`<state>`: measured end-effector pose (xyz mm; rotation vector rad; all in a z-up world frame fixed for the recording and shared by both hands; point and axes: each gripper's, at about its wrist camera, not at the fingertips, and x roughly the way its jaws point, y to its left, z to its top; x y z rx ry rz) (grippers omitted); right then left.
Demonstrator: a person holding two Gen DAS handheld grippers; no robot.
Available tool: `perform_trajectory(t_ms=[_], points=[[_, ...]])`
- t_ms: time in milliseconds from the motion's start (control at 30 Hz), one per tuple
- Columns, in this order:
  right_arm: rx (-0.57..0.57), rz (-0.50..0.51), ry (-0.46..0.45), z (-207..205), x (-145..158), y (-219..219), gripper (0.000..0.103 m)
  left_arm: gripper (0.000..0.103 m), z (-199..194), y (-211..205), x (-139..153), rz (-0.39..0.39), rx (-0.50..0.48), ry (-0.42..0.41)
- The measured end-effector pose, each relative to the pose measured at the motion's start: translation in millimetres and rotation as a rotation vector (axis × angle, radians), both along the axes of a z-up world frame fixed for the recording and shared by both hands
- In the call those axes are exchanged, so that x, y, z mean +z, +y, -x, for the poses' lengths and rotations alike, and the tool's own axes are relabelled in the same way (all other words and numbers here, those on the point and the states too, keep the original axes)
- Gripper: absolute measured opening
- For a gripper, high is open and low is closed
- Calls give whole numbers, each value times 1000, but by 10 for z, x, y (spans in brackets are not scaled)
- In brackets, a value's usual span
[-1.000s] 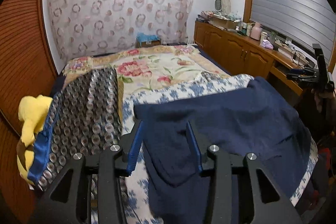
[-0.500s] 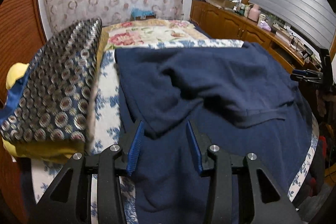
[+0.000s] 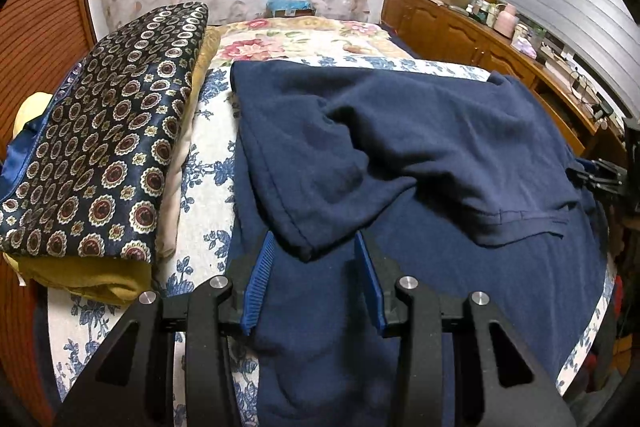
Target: Fold small clothes
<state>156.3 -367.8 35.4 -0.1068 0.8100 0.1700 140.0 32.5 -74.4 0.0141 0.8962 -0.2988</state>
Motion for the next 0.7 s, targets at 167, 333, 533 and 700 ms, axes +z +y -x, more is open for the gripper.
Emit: perform_trajectory(t_ms=[167,333,533,700], points=[[1,5,-1,14,14,21,61,43,-130,-40,-6,17,8,25],[1,13,-5,163,-35,149,61,43,-224,-122,-47,12,4,49],[2,14,-5,157,-43,152,61,43,-286,-169,-67,1,16,50],[2,16,-6,159,-38,151,61,15,-305,-176,-48,-9,14,24]])
